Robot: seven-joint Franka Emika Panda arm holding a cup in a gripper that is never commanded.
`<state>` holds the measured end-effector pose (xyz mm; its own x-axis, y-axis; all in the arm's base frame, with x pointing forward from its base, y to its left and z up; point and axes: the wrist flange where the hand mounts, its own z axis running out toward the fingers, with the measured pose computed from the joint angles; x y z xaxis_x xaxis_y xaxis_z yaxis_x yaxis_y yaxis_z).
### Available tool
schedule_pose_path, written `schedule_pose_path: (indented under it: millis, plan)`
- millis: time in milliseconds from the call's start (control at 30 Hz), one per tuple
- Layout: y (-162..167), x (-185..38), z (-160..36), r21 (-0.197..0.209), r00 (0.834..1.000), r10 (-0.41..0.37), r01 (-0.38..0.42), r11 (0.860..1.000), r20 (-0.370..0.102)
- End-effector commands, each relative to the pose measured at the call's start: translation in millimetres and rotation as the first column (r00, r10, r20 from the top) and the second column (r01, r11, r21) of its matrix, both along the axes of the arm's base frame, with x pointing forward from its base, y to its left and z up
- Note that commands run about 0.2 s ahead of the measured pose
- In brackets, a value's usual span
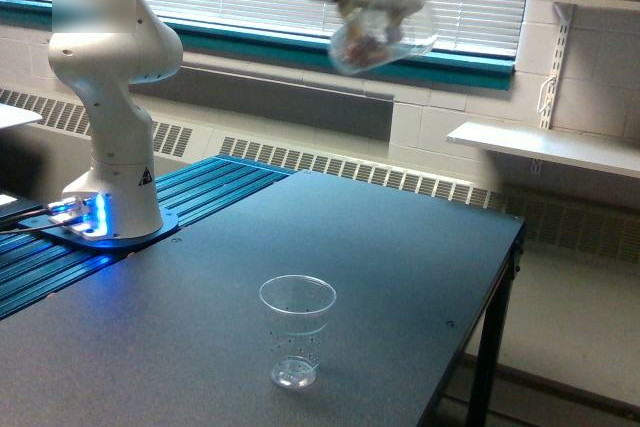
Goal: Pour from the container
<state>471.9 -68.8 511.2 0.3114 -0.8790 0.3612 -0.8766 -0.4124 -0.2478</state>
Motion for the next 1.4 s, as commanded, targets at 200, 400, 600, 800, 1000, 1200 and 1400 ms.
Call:
schedule_pose_path:
  millis: [200, 400, 600, 800, 1000, 1200, 1400]
  plan:
    - [-18, -29, -38.5, 0.05, 0.999, -0.047, 0.047, 0.998, -0.015]
    - [-39, -37, -54.0, 0.094, 0.997, -0.075, 0.077, 0.993, -0.03]
    - [-63, -44, -66.6, 0.133, 0.994, -0.105, 0.107, 0.985, -0.023]
    - [-81, -51, -79.2, 0.16, 0.991, -0.13, 0.134, 0.978, -0.033]
    - [-88, -54, -94.8, 0.169, 0.986, -0.147, 0.157, 0.973, -0.073]
    - [-99, -55, -107.7, 0.209, 0.985, -0.145, 0.162, 0.964, -0.094]
    - [-116, -55, -119.5, 0.271, 0.98, -0.172, 0.193, 0.943, -0.098]
